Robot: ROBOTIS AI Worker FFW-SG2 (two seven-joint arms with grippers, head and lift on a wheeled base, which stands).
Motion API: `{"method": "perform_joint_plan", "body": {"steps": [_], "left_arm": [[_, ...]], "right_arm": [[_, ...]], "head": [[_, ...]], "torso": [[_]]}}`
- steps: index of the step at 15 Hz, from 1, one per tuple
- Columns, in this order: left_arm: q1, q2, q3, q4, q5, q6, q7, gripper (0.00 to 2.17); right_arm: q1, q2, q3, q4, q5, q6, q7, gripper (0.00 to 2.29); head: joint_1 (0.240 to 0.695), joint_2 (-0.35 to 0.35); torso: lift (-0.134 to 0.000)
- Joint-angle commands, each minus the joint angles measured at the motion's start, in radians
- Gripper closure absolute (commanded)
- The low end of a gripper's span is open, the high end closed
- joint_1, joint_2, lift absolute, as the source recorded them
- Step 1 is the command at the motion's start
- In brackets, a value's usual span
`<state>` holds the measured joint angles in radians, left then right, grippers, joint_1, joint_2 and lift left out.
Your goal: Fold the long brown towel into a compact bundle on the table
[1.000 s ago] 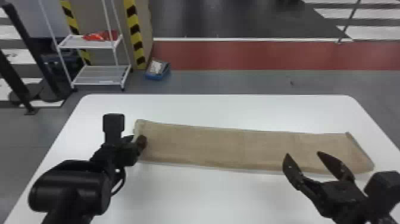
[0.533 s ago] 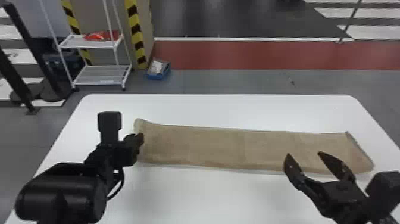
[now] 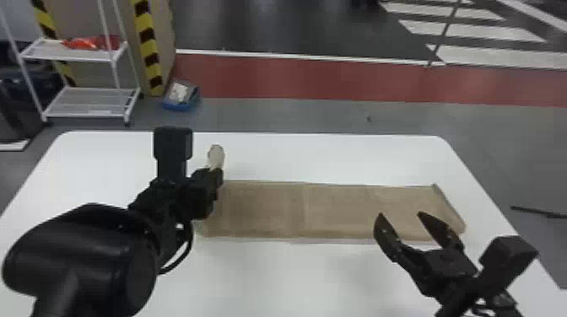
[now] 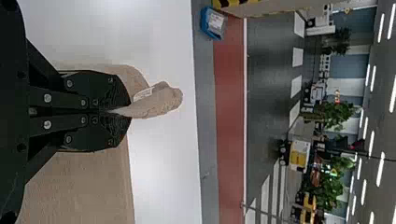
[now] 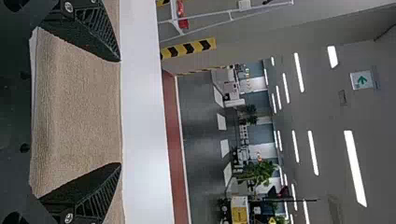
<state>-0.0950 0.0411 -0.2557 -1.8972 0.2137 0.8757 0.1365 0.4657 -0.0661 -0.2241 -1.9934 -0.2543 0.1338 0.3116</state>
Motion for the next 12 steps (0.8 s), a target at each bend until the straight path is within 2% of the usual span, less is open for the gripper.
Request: {"method": "perform_joint_plan", "body": {"steps": [1,3,4,5,6,7,10,12], "left_arm": [[-0.031,-0.044,-0.086,0.061,-0.014,-0.002,0.018,1.72],[-0.086,-0.044,-0.175,0.217,-0.025,-0.048,0.049,1.69],[-0.107,-0.044,-0.231,0.314,-0.01,-0.171,0.077,1.53],[-0.12,-0.044,-0.26,0.395,0.012,-0.281,0.075,1.1],[-0.127,-0.044,-0.281,0.444,0.019,-0.33,0.066,0.47],[-0.13,-0.044,-0.296,0.469,0.023,-0.37,0.064,0.0],[-0.12,-0.044,-0.296,0.417,0.035,-0.404,0.08,0.02],[-0.051,-0.044,-0.234,0.3,0.032,-0.373,0.071,0.02]], "right_arm": [[-0.01,-0.035,-0.014,0.033,-0.04,-0.015,-0.003,0.08],[-0.013,-0.067,-0.047,0.081,-0.089,-0.049,0.0,0.11],[-0.025,-0.083,-0.057,0.108,-0.108,-0.052,0.004,0.11],[-0.032,-0.086,-0.057,0.122,-0.109,-0.061,0.006,0.11],[-0.035,-0.086,-0.052,0.125,-0.109,-0.061,0.006,0.11],[-0.036,-0.084,-0.047,0.125,-0.109,-0.061,0.004,0.11],[-0.055,-0.08,-0.023,0.125,-0.095,-0.052,-0.002,0.11],[-0.064,-0.075,0.006,0.119,-0.08,-0.042,-0.012,0.11]], "head": [[0.695,-0.21],[0.695,-0.26],[0.695,-0.284],[0.695,-0.308],[0.695,-0.349],[0.695,-0.35],[0.695,-0.35],[0.695,-0.35]], "torso": [[-0.11],[-0.11],[-0.11],[-0.11],[-0.11],[-0.11],[-0.11],[-0.11]]}}
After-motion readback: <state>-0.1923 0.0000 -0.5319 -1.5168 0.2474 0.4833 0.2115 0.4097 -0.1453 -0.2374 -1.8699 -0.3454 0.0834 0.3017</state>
